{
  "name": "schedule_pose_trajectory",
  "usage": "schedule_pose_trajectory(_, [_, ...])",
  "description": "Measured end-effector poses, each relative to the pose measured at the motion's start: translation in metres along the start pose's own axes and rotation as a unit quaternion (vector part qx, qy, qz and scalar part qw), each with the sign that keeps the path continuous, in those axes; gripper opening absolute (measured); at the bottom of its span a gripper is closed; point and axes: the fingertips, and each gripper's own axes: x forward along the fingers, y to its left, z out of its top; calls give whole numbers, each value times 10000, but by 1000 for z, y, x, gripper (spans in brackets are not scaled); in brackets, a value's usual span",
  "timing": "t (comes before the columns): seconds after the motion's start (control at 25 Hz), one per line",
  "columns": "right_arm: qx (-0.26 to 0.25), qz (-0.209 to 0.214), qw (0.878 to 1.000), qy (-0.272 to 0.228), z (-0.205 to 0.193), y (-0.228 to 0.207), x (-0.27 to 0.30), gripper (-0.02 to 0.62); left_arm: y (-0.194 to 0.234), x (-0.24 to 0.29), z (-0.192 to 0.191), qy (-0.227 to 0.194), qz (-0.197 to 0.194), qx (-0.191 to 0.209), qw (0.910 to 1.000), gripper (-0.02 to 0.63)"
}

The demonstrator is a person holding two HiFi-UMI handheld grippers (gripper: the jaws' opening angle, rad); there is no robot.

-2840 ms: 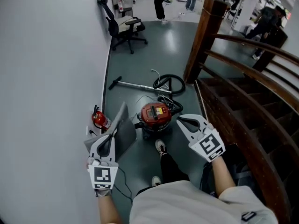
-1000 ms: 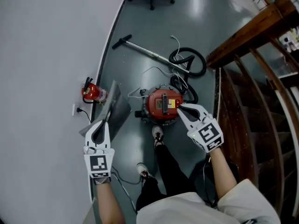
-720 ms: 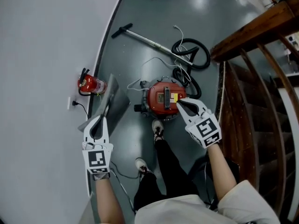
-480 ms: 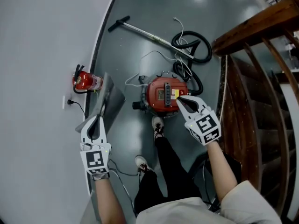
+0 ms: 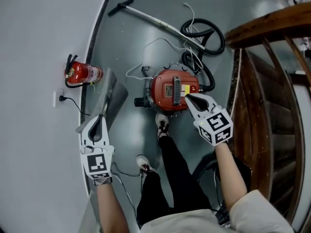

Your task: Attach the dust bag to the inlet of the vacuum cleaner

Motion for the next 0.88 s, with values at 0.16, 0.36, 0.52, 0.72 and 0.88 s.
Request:
schedule_pose_trajectory(0.16, [158, 120, 9998, 30, -10, 0, 11, 31, -3, 7, -19, 147, -54, -45, 9999, 8])
schedule_pose_trajectory(0.36, [169, 226, 9996, 18, -24, -2, 30, 31, -2, 23, -50, 196, 3, 0, 9998, 8])
schedule_pose_trajectory(0.52, [456, 371, 9983, -17, -38, -3, 38, 31, -6, 32, -74, 287, 41, -53, 9996, 8])
schedule_pose_trajectory(0.72, [607, 451, 9971, -21, -51, -10, 50, 31, -15, 46, -101, 363, 75, -57, 9993, 8])
schedule_pose_trajectory(0.88, [767, 423, 9961, -67, -60, -21, 57, 31, -22, 63, -119, 354, 66, -232, 9991, 8])
